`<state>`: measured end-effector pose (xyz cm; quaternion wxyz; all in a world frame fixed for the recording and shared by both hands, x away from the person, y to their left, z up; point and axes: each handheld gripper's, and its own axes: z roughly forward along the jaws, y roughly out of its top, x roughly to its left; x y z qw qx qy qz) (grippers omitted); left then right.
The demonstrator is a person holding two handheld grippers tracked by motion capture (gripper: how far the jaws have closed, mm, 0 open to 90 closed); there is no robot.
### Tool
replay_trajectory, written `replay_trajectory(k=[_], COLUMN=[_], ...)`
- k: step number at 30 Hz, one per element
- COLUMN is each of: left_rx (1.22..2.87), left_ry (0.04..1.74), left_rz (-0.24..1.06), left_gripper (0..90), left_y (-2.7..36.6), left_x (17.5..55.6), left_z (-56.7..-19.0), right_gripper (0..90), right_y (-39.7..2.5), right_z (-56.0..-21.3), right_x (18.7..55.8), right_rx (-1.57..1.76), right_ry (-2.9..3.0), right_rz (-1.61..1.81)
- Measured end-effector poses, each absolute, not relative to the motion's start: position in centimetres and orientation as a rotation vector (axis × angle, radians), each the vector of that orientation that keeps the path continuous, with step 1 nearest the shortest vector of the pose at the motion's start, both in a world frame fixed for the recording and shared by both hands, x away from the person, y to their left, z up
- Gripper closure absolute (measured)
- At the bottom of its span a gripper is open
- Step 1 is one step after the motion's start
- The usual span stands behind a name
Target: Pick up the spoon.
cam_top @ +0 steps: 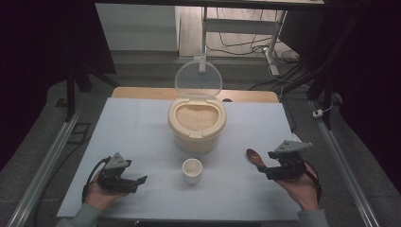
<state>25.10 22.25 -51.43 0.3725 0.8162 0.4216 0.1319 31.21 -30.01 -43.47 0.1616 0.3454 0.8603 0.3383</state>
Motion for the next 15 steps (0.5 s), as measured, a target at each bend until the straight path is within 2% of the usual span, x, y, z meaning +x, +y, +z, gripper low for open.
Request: replay_trajectory(k=[8, 15], left_rx=[2.09, 2.102], left_ry=[1.092, 1.087], left_rz=[0.336, 0.34], left_gripper=[12.2, 12.1], left_y=[22.4, 22.3], left_x=[25.3, 25.3], left_z=[-51.4, -51.5], right_gripper=[32.2, 32.9], right_y=[-30.4, -31.6], right_z=[-42.0, -43.1], right_x=[31.8, 32.2], right_rx=[0.995, 1.04], right_ry=[2.433, 2.524], right_rz=[0.874, 0.755])
